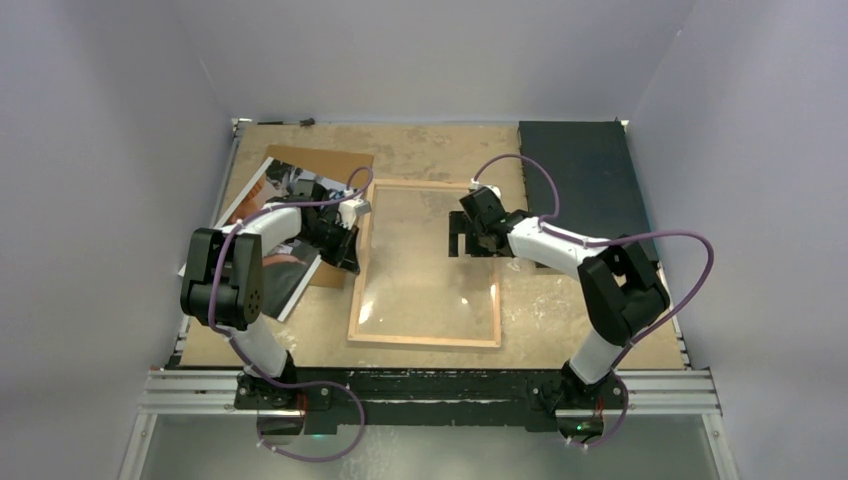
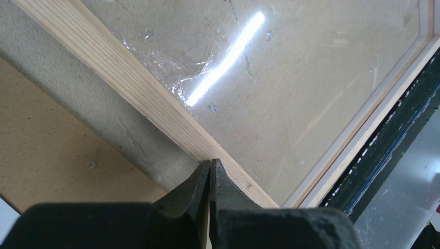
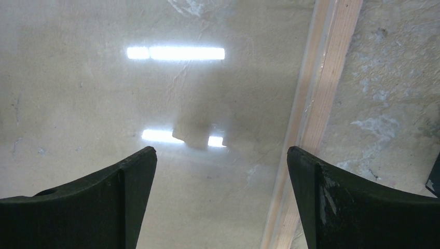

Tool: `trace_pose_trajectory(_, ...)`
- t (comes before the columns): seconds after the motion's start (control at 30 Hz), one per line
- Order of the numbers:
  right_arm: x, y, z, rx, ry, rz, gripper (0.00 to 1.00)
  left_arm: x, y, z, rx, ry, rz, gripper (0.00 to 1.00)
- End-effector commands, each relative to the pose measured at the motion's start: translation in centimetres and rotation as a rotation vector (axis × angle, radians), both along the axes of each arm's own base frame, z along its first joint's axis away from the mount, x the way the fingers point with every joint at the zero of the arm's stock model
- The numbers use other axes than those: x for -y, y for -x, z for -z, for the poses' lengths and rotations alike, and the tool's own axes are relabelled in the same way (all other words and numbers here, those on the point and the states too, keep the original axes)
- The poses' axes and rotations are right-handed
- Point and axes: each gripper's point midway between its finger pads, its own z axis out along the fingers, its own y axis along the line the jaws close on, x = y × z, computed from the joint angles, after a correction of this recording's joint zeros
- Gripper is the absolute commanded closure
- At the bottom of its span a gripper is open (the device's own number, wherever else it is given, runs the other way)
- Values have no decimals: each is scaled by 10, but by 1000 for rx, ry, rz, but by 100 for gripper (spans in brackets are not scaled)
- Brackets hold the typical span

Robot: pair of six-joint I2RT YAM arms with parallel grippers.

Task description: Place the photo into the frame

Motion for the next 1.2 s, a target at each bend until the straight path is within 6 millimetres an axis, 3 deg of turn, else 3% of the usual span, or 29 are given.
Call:
trace_pose_trajectory(0.0, 3, -1, -4, 19, -23, -1, 1, 4, -13, -21, 79, 44, 22, 100)
trace_pose_trajectory(0.4, 6, 1, 13, -10, -10, 13, 1, 5, -13, -23, 82, 50, 23, 100)
trace_pose_trajectory(0.93, 26, 11, 43, -53, 41, 76, 1, 2, -14, -26, 89, 54, 20, 100)
trace_pose_trajectory(1.17, 31, 7, 48, -62, 76, 96, 2, 2, -18, -37, 105, 66, 18, 100)
